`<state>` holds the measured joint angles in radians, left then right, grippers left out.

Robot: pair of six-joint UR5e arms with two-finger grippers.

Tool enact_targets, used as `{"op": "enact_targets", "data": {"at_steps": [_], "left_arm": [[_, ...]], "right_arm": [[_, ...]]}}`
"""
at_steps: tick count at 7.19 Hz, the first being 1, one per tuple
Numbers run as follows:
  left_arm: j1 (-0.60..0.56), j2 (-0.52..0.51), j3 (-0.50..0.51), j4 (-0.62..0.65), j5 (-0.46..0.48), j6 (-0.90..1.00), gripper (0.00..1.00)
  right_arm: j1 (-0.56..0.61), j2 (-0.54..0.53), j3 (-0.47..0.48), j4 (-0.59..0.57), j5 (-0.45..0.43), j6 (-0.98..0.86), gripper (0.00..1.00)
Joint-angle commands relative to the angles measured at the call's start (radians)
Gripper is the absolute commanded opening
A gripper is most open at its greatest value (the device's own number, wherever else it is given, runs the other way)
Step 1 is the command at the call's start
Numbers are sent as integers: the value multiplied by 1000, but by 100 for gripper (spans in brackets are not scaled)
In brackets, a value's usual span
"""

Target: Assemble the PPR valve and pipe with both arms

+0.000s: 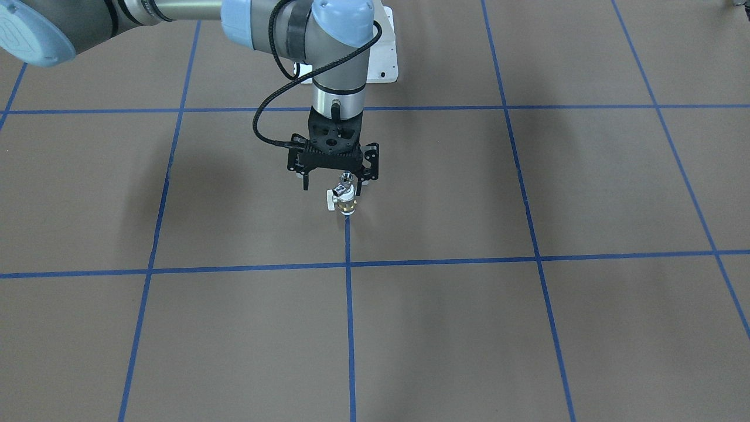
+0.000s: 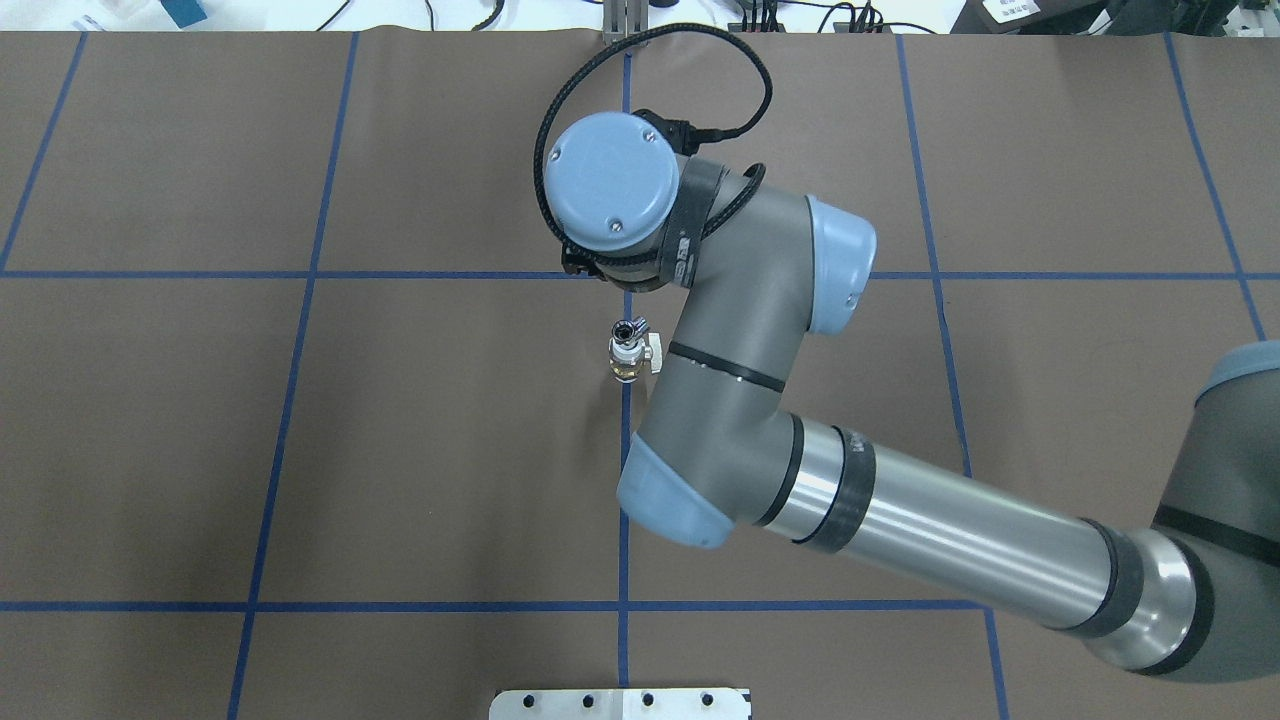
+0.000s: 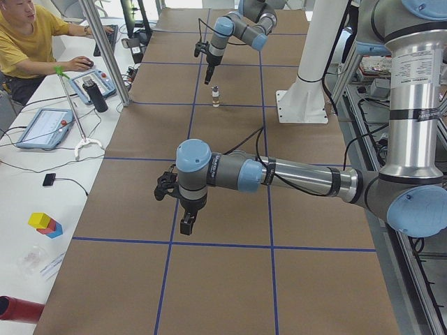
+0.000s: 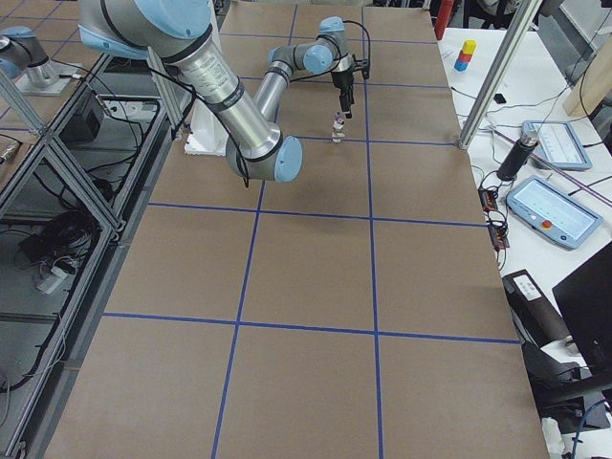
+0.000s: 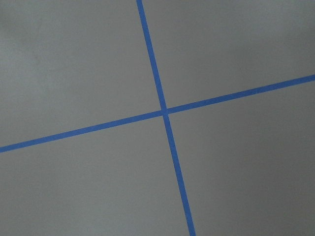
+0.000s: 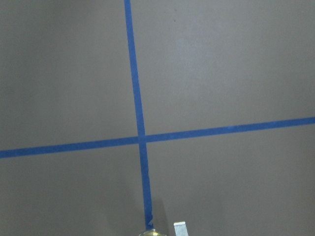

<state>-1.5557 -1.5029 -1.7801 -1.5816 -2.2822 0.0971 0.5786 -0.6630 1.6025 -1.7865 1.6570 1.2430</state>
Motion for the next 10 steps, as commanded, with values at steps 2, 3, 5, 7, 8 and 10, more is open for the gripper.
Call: {"op": "enact_targets", "data": {"at_steps": [2, 3, 5, 7, 8, 10], "left_arm": [[-3, 41, 4, 2, 1, -3, 100], [-3, 46, 5, 15, 3, -5, 100], [-21, 70, -2, 12, 3, -4, 100], [-26, 84, -5, 6, 3, -4, 100], [-27, 85, -10, 5, 3, -4, 100], [-30, 114, -62, 6, 7, 4, 100]], "right_arm": [[322, -151, 109, -2, 316, -376, 99], [437, -205, 115, -2, 396, -536, 99], [590, -340, 114, -1, 475, -869, 99], [697, -496, 114, 12, 507, -1125, 99], [752, -573, 111, 22, 538, -1196, 99], [849, -761, 100, 166, 549, -1296, 99]]}}
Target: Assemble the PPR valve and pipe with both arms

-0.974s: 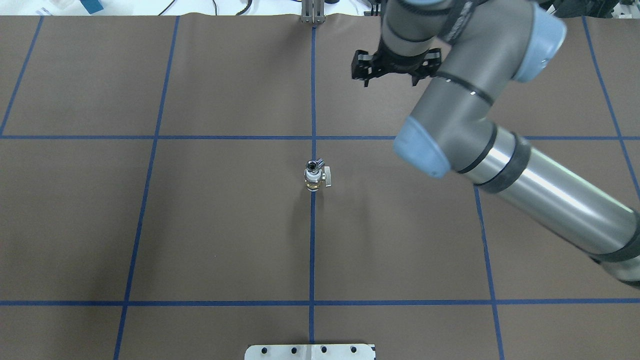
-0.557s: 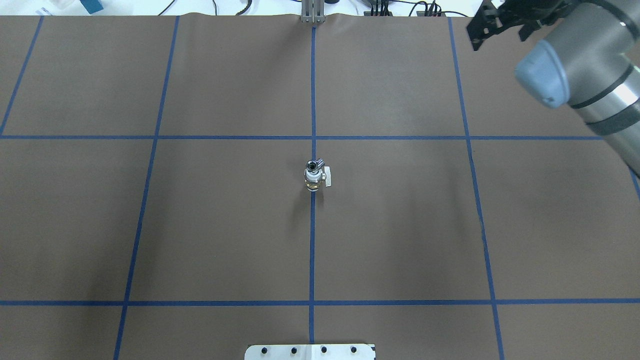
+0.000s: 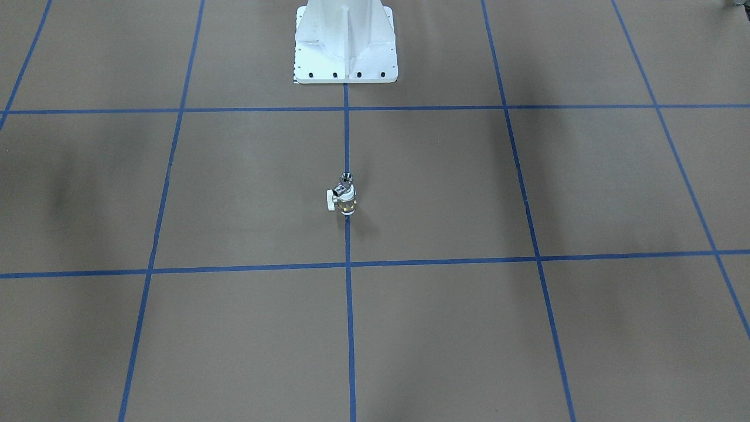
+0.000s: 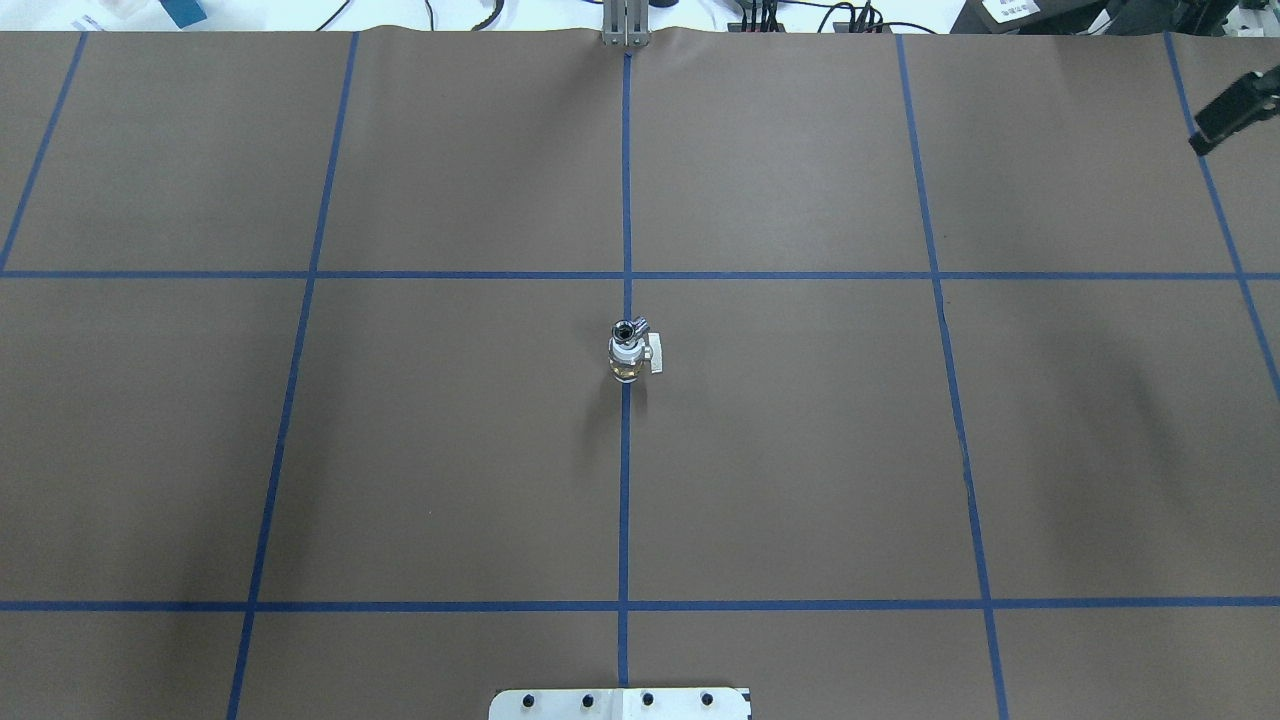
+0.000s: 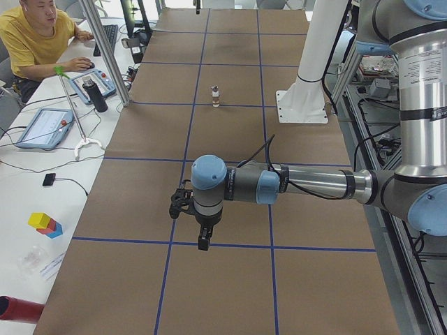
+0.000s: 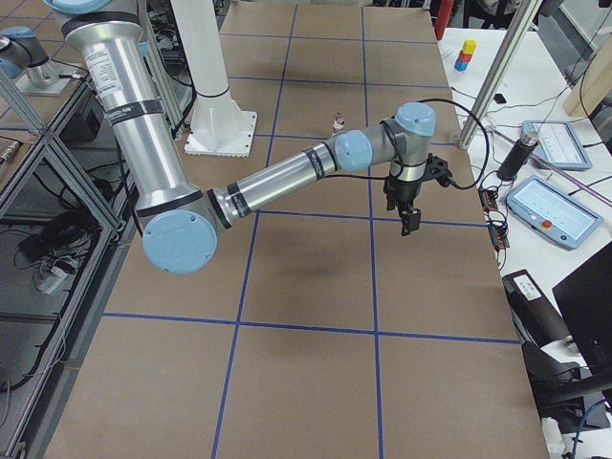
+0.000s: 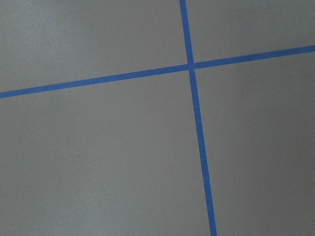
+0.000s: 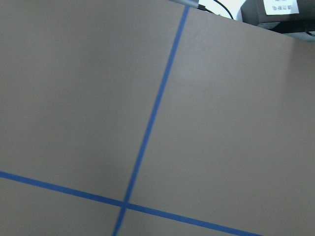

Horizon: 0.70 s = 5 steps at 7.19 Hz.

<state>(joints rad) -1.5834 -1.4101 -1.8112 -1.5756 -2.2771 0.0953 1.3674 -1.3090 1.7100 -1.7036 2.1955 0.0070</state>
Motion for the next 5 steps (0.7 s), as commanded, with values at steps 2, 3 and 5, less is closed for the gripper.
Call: {"op": "enact_targets", "data": {"at_steps": [2, 3, 5], "left_arm": [[-1, 85, -101, -1, 7, 9, 100], [-1, 91, -102, -1, 8, 9, 100], [-1, 92, -105, -1, 5, 9, 100]], "right_arm": [[110, -284, -27, 229, 9, -79, 99], [117, -352, -42, 290, 4, -75, 99], [133, -410, -58, 309, 4, -70, 99]]}}
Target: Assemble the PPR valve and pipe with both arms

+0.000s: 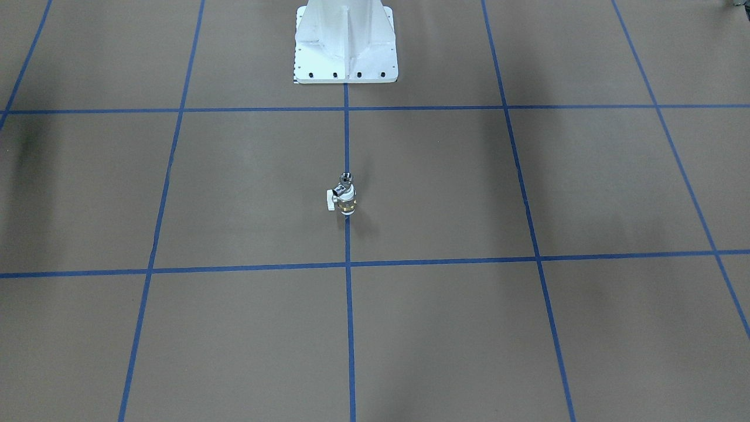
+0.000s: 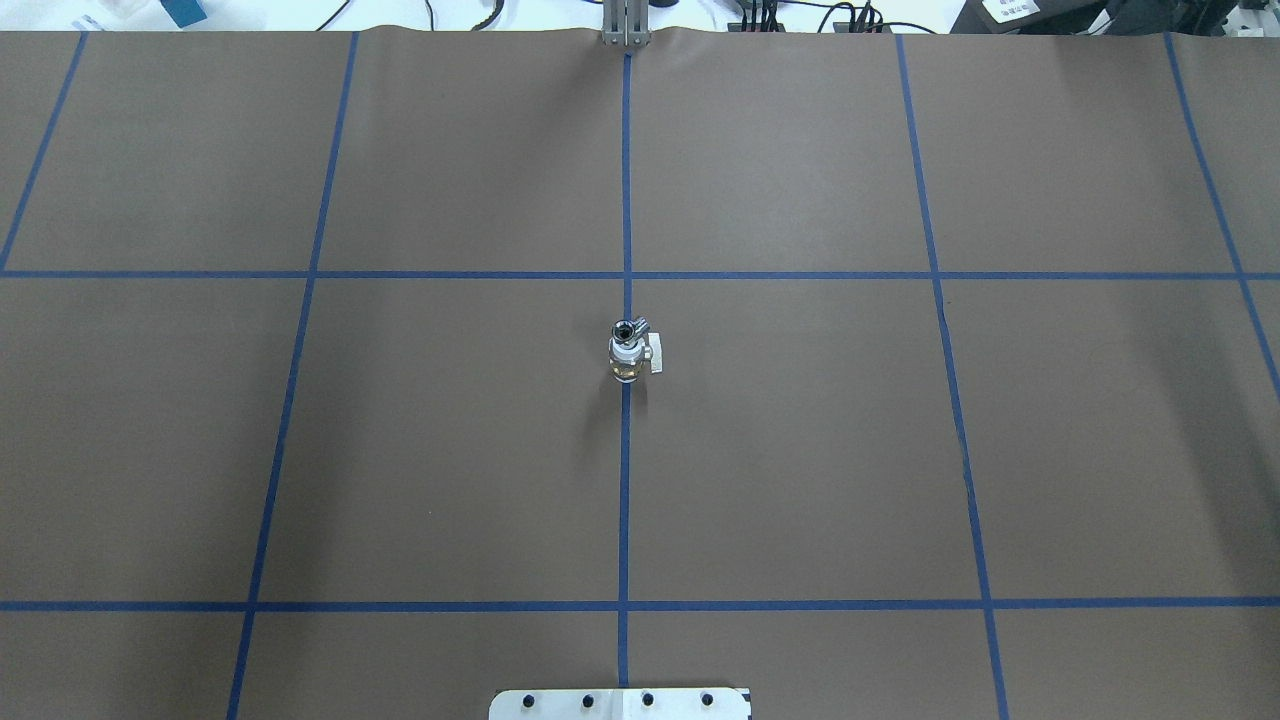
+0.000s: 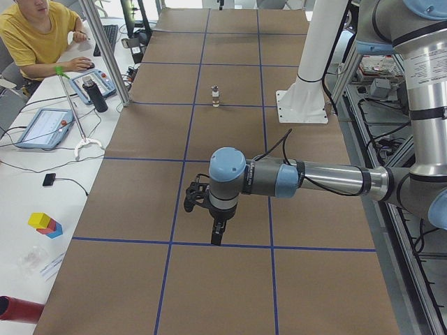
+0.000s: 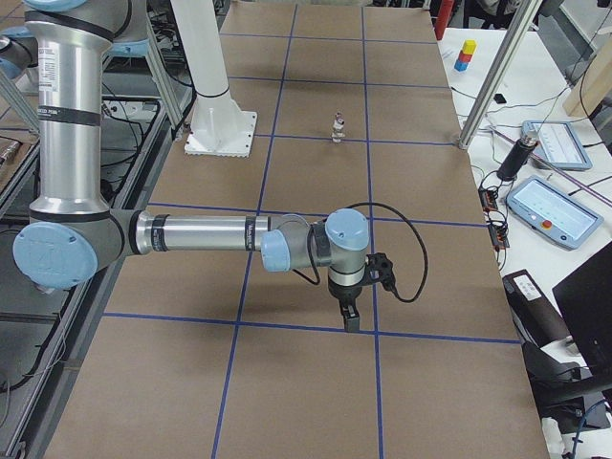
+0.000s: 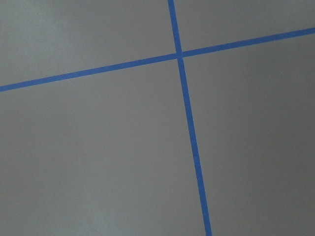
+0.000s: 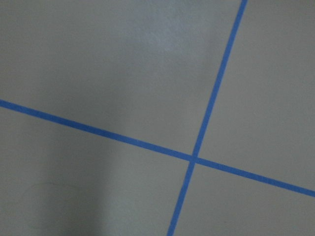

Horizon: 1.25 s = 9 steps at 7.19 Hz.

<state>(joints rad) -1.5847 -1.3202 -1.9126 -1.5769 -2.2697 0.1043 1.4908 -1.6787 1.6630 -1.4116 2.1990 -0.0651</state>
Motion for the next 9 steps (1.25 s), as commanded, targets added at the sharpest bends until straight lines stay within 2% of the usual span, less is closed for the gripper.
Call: {"op": "enact_targets", "data": {"at_steps": [1, 5, 9], "left_arm": [[0, 2, -5, 0, -7, 0, 100], [2, 2, -14, 2, 2, -5, 100], [3, 1, -14, 0, -5, -2, 100]], "right_arm": [[19, -44, -12, 19, 4, -1, 99], [20, -70, -98, 22, 4, -2, 99], [22, -72, -141, 22, 4, 1, 99]]}}
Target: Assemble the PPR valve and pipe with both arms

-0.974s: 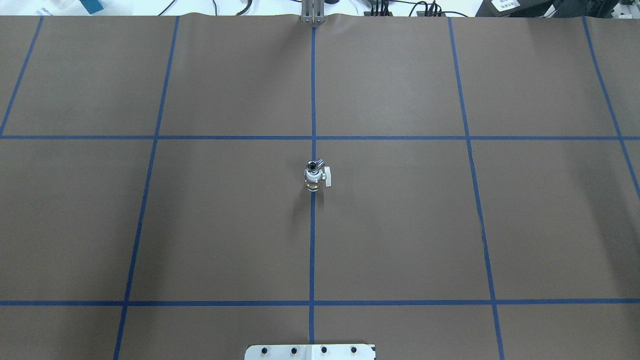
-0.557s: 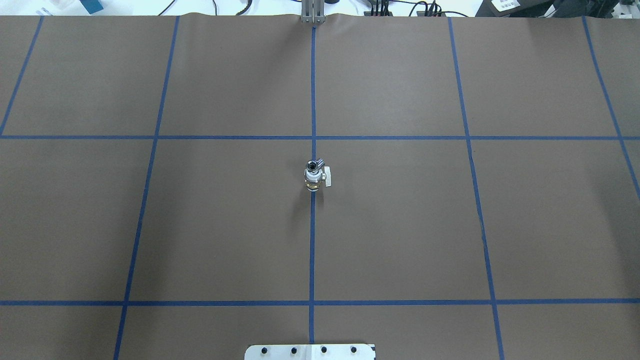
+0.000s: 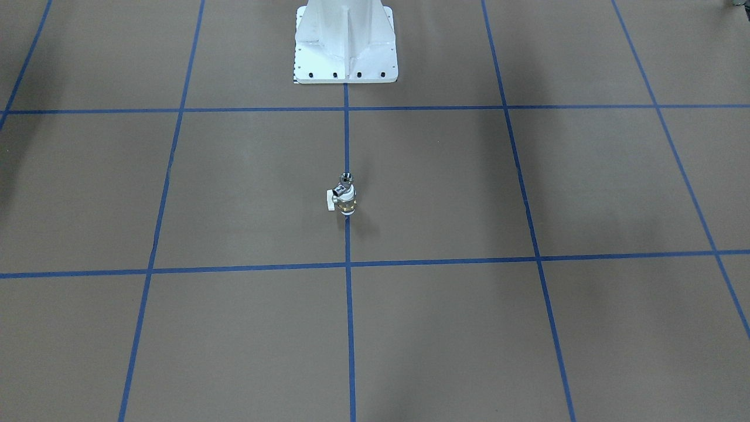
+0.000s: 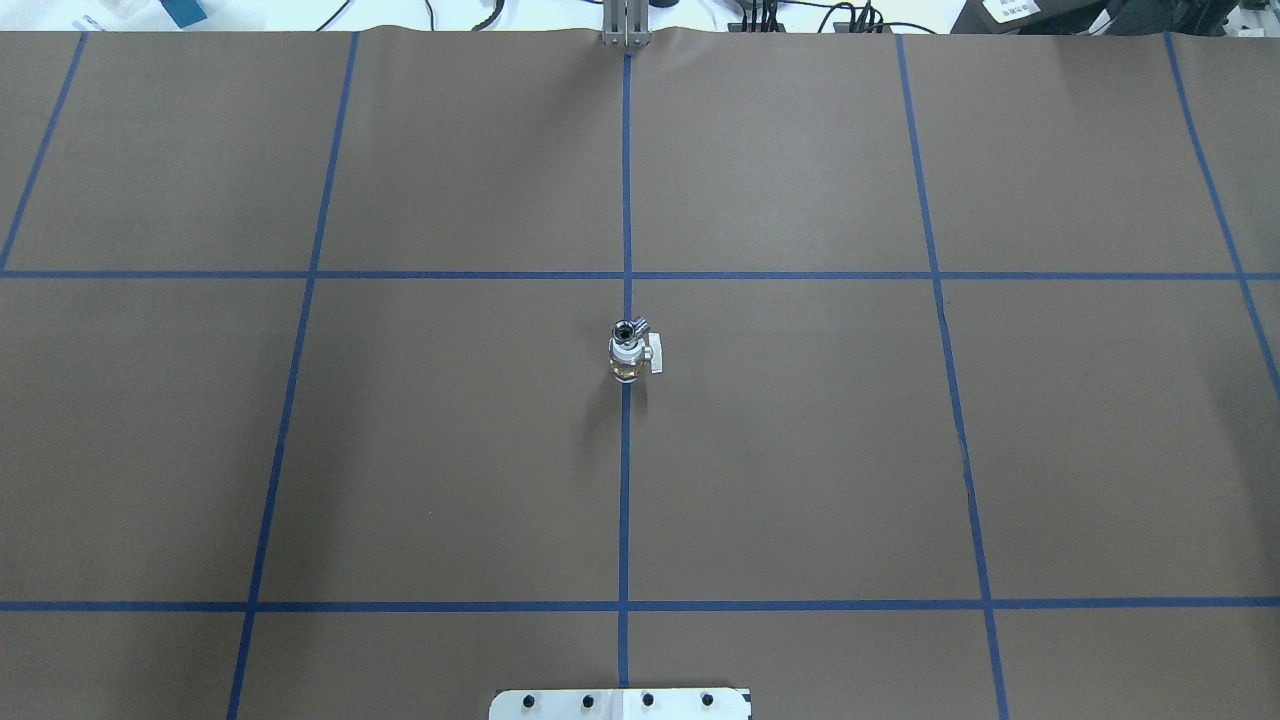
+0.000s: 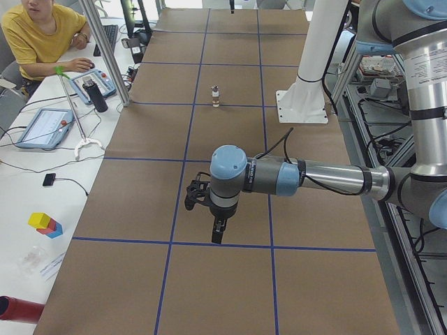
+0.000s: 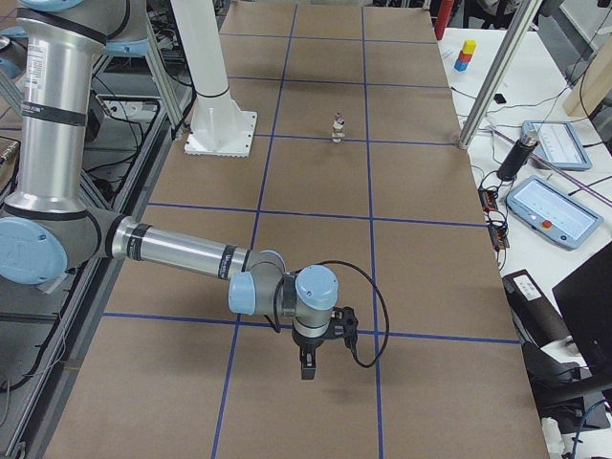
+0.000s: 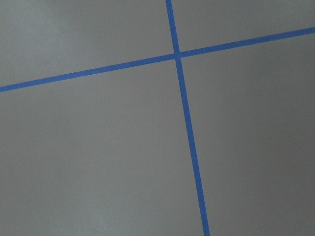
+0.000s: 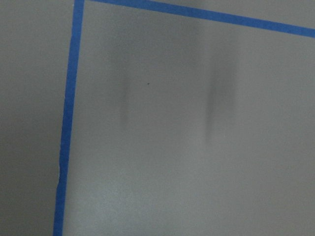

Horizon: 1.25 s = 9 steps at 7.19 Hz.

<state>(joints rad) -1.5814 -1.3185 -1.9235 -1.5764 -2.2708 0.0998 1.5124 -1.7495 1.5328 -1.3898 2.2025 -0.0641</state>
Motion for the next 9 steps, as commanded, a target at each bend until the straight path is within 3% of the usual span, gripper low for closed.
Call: {"op": "enact_targets", "data": {"at_steps": [1, 9], "left_arm": [[0, 1, 12, 6, 3, 4, 100], [3, 19, 9, 7, 5, 6, 100]], "right_arm": [[0, 2, -13, 0, 0, 1, 99], [0, 7, -16, 2, 8, 1, 99]]}}
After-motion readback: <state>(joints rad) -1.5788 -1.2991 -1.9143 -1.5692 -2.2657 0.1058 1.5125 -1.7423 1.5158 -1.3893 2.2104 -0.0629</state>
